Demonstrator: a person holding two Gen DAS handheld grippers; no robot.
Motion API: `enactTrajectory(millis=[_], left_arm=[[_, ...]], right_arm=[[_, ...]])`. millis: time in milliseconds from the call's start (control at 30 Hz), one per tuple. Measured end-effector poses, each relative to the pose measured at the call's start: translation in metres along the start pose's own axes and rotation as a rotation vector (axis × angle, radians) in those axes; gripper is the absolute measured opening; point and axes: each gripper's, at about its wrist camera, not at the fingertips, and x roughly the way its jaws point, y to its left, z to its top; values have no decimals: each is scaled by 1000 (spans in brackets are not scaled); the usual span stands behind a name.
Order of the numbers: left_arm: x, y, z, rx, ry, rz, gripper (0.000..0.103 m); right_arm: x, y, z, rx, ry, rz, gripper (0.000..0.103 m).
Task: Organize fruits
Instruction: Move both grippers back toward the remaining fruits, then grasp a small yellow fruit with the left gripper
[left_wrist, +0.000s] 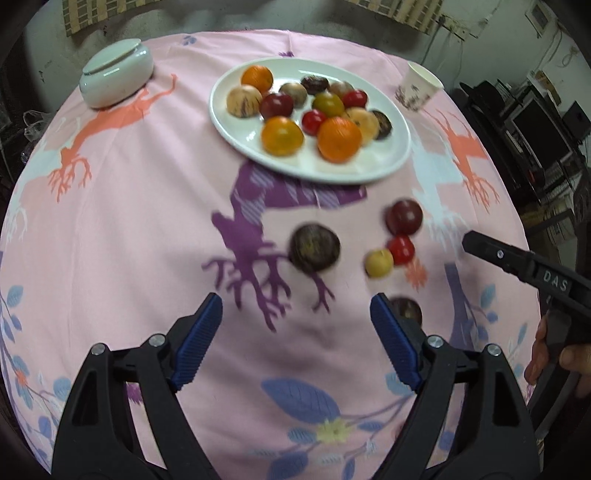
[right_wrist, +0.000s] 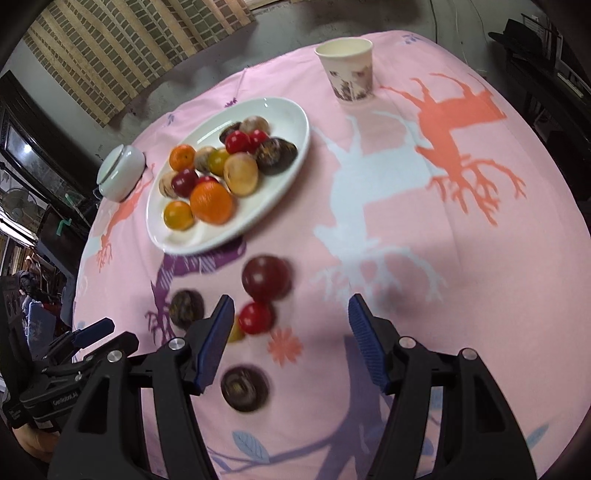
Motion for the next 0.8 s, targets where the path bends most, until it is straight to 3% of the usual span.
enactTrajectory(millis=[133, 467, 800], left_arm=[[-2, -14, -27, 37, 38, -47, 84], [3, -65, -81, 244, 127, -168, 84], [10, -85, -108, 338, 173, -175, 81]], right_arm=[[-5, -5, -21, 4, 21, -8, 65], [-13, -15, -53, 11, 55, -18, 68], [-11, -16, -65, 7, 81, -5, 68]])
